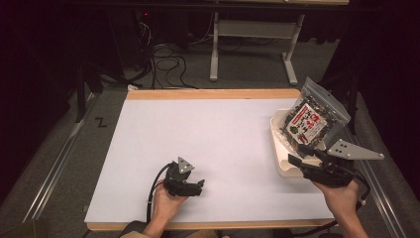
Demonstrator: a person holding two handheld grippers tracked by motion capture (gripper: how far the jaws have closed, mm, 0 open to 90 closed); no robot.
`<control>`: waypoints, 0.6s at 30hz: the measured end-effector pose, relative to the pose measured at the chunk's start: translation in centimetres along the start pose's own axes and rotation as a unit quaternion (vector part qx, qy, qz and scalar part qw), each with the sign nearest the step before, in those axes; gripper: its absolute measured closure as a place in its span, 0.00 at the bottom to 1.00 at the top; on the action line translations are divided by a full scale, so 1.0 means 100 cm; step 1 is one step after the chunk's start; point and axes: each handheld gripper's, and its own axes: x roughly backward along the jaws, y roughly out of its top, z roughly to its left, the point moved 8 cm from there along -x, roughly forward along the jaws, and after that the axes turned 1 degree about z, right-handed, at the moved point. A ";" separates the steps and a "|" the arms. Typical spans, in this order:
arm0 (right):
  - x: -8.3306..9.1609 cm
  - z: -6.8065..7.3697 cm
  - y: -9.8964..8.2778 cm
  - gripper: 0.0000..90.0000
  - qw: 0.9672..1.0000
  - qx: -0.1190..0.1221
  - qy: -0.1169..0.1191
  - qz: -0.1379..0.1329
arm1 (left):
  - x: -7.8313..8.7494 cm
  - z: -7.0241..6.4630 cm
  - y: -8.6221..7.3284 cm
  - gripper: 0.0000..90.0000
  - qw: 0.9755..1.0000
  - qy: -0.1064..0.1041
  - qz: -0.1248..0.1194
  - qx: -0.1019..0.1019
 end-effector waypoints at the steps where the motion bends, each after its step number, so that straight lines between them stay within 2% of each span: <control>1: -0.001 0.001 -0.001 0.51 1.000 -0.003 -0.001 0.003 | 0.000 0.000 0.000 0.24 1.000 0.002 0.000 0.000; 11: -0.007 0.006 -0.011 0.51 1.000 -0.001 0.006 0.014 | 0.000 0.001 0.000 0.24 1.000 0.004 -0.002 0.002; 18: -0.015 0.010 -0.021 0.51 1.000 -0.009 0.017 0.023 | 0.001 0.000 0.000 0.24 1.000 0.004 -0.002 0.001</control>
